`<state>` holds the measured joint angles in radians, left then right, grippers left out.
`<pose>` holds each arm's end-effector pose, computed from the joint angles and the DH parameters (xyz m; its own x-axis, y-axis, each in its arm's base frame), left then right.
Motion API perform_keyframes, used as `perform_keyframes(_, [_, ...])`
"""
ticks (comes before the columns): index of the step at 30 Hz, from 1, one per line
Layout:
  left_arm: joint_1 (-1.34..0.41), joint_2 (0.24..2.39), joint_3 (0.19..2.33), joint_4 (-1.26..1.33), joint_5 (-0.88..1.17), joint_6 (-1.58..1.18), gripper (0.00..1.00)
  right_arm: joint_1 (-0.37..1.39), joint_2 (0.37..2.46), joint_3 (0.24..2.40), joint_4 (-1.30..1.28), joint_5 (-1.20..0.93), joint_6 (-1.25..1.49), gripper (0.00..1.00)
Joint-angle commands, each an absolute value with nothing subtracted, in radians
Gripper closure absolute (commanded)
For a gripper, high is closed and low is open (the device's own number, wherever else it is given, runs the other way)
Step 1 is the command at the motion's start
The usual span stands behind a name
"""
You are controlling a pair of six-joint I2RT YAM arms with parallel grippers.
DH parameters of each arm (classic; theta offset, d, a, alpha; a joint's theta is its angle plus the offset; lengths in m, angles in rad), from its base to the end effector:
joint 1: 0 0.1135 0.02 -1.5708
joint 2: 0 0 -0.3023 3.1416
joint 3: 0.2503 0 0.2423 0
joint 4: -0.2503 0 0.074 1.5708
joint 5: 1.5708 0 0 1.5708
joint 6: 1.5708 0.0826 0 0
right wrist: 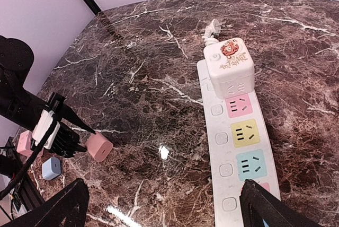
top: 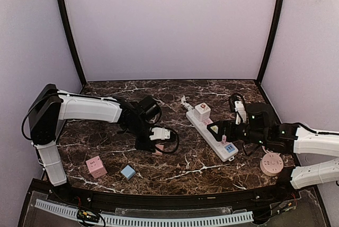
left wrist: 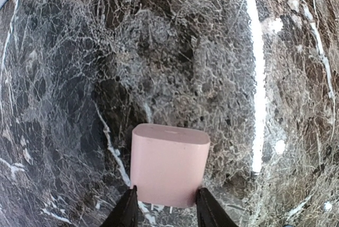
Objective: Insert the plug
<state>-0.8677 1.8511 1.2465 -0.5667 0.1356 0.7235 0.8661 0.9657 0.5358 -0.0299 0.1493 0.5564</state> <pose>0.2446 -0.3059 0.1764 0.0764 0.9243 -0.3740 0.9863 -0.0152 0.1641 0.1557 0.1642 0.2498 -0.5964 0.1049 -0.7958 -0.4145 0.8087 0.4172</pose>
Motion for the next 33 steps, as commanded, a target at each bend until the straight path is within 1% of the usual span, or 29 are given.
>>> perform_keyframes(1, [-0.867,1.85,1.195,-0.527,0.165,0.706,0.59,0.873,0.974,0.523,-0.004,0.139,0.548,0.01])
perform_keyframes(2, [-0.867,1.851,1.19,-0.523,0.167,0.703,0.57,0.873,0.974,0.524,-0.004,0.139,0.548,0.01])
perform_keyframes(4, [-0.867,1.853,1.188,-0.518,0.175,0.692,0.55,0.873,0.977,0.525,-0.005,0.139,0.548,0.01])
perform_keyframes(22, [-0.867,1.886,1.198,-0.502,0.184,0.66,0.49,0.873,0.981,0.525,-0.004,0.131,0.547,0.01])
perform_keyframes(25, [-0.866,1.89,1.197,-0.489,0.186,0.654,0.51,0.873,0.981,0.523,-0.004,0.132,0.546,0.01])
perform_keyframes(26, [-0.866,1.893,1.196,-0.481,0.188,0.65,0.54,0.873,0.983,0.524,-0.004,0.132,0.547,0.01])
perform_keyframes(29, [-0.867,1.895,1.19,-0.458,0.201,0.642,0.58,0.873,0.985,0.525,-0.005,0.135,0.546,0.01])
perform_keyframes(31, [-0.867,1.888,1.185,-0.431,0.209,0.629,0.62,0.873,0.986,0.522,-0.005,0.14,0.548,0.01])
perform_keyframes(32, [-0.868,1.884,1.18,-0.407,0.209,0.618,0.66,0.873,0.985,0.522,-0.004,0.142,0.549,0.01])
perform_keyframes(33, [-0.869,1.878,1.177,-0.395,0.208,0.612,0.69,0.873,0.986,0.522,-0.005,0.146,0.551,0.01])
